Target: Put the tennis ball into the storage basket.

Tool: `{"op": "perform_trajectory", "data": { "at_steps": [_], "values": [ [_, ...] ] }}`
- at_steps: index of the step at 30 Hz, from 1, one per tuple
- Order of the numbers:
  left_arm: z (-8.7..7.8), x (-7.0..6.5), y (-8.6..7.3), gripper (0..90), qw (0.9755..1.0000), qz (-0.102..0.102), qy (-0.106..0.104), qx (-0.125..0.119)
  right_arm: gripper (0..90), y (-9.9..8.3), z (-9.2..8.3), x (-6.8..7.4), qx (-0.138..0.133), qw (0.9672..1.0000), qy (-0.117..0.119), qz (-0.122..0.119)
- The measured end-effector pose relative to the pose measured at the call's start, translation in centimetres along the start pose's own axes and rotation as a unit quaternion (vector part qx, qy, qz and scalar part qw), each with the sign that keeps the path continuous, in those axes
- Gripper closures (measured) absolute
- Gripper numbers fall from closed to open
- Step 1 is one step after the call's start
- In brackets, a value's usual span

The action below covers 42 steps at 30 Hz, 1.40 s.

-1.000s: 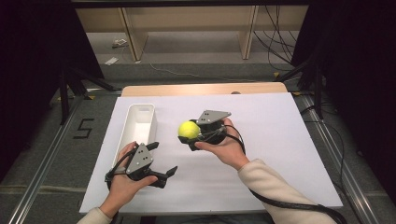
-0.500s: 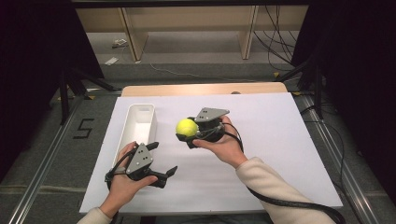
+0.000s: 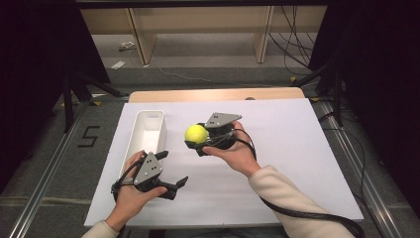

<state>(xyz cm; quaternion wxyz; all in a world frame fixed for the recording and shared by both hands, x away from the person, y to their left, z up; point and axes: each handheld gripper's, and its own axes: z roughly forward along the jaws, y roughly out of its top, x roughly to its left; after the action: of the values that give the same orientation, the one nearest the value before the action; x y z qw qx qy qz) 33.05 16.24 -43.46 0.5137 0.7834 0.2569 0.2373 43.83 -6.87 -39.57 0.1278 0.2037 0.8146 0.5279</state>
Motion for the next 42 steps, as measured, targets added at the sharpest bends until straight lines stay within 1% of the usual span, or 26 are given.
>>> {"op": "perform_trajectory", "data": {
  "at_steps": [9, 12, 18, 31, 42],
  "values": [
    [0.0, 0.1, 0.0, 0.0, 1.0000, 0.004, 0.008, 0.000, 26.1, 0.2, 0.4, 0.1, 0.001, 1.0000, 0.002, 0.004],
    [-0.1, 0.0, 0.0, 0.0, 1.0000, 0.001, 0.007, 0.002, 26.2, 0.3, 0.5, 0.1, 0.003, 1.0000, 0.004, 0.002],
    [-0.1, 0.1, 0.0, 0.0, 1.0000, 0.003, 0.008, 0.001, 26.1, 0.5, 0.5, 0.0, 0.001, 1.0000, 0.000, 0.001],
    [0.0, 0.1, 0.0, 0.0, 0.9999, 0.006, 0.010, 0.000, 26.2, 1.0, 0.7, 0.0, 0.002, 1.0000, 0.001, -0.001],
    [-0.1, 0.0, 0.0, 0.0, 1.0000, -0.001, 0.005, 0.002, 26.1, 1.3, 1.1, 0.1, 0.003, 1.0000, 0.002, -0.005]
  ]
}}
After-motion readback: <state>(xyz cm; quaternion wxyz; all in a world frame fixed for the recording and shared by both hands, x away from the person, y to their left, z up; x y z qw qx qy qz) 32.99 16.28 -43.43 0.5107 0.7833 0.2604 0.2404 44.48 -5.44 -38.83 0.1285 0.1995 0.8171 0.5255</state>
